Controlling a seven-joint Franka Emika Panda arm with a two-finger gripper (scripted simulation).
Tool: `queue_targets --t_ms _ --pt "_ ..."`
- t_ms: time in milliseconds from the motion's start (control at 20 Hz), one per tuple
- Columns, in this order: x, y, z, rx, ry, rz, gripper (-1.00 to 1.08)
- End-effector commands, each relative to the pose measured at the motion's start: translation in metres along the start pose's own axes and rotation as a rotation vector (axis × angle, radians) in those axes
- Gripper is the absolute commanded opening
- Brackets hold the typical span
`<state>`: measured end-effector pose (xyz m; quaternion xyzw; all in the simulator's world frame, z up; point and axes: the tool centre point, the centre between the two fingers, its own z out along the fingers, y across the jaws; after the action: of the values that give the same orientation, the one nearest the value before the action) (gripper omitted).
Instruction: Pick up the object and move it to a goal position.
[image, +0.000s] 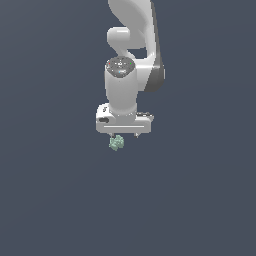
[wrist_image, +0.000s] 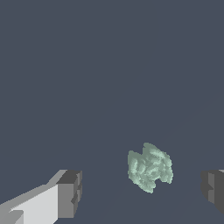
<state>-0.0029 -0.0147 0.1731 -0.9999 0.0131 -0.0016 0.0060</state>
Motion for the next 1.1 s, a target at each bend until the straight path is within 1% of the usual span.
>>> queue_targets --t_ms 0,450,750,1050 --pt "0.0 0.0 0.0 0.0 0.0 0.0 1.0" --pt "0.009 0.014 -0.023 -0.009 0.033 -0.003 1.0" --pt "0.008 0.014 -0.021 -0.009 0.032 0.009 1.0" --pt "0.005 0.015 -0.014 -0.006 0.029 0.07 1.0"
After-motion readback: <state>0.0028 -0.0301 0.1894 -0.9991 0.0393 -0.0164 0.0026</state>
